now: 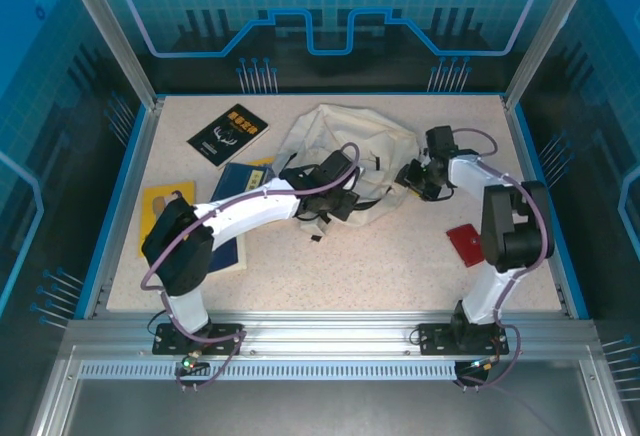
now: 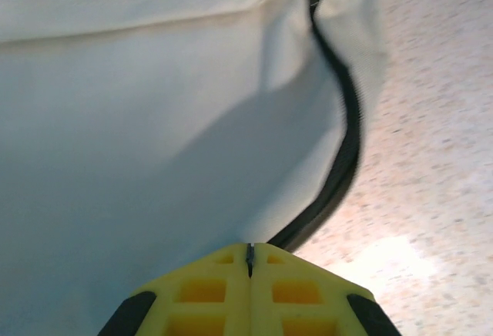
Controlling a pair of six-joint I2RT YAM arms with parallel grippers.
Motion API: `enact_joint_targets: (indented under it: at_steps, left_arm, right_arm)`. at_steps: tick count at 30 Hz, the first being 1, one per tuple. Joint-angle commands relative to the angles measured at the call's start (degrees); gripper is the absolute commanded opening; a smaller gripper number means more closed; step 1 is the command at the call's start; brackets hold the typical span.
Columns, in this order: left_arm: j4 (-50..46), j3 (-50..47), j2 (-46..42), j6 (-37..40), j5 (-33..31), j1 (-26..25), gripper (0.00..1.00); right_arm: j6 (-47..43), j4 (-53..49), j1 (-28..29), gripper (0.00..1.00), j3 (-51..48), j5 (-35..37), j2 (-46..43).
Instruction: Pack the student bag
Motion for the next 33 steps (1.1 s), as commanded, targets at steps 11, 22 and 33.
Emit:
enact_joint_targets:
  at_steps: [11, 22, 33]
  left_arm:
    - [6.13, 10.51, 7.53, -3.46, 11.89, -1.40, 0.00]
    - [5.66, 11.22, 8.36, -3.58, 12.01, -1.44, 0.00]
    - [5.14, 10.49, 7.94, -3.56, 12.12, -1.44, 0.00]
  right_arm:
    - [16.66, 7.15, -2.23, 0.52, -18.86, -18.78, -17.85]
    - [22.46, 11.54, 1.50, 0.43, -20.90, -22.67, -16.57]
    - [23.80, 13.66, 2.32, 0.30, -21.05, -24.62, -13.15]
